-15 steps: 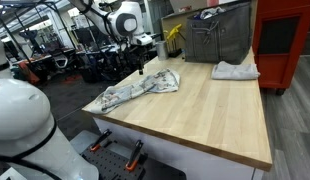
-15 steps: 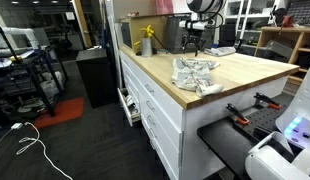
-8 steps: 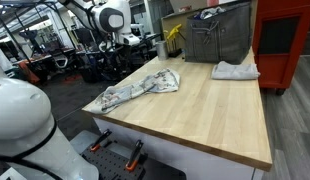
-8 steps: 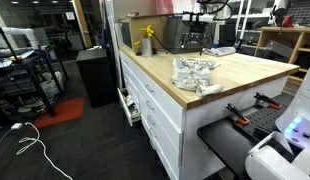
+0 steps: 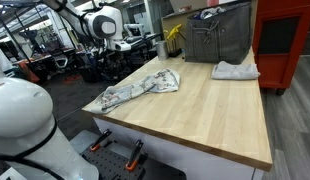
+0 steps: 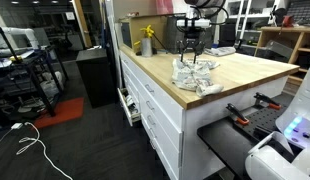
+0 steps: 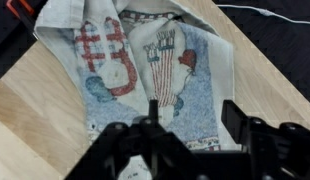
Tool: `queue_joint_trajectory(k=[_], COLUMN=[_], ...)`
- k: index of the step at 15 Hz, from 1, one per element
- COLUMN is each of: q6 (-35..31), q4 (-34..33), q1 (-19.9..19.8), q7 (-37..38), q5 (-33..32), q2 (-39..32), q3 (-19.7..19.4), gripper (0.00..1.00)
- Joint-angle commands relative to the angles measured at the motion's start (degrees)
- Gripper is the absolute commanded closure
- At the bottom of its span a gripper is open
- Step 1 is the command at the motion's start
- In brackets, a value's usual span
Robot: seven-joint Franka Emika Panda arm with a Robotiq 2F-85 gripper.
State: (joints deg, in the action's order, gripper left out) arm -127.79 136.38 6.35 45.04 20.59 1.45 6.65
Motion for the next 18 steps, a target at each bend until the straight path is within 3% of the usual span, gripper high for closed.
queue_joint_trajectory(k=[1,6,18], q6=[1.1,-0.9,-1.1], q4=[-0.2,-0.9,-6.8], q1=[0.3,0.6,2.1], q7=[-0.9,0.4,-1.3], q5=[1.7,0.6,4.2], q2=[-1.7,-6.0,-15.5], q3=[0.2,0.3,0.7], gripper=[0.64,0.99,1.0])
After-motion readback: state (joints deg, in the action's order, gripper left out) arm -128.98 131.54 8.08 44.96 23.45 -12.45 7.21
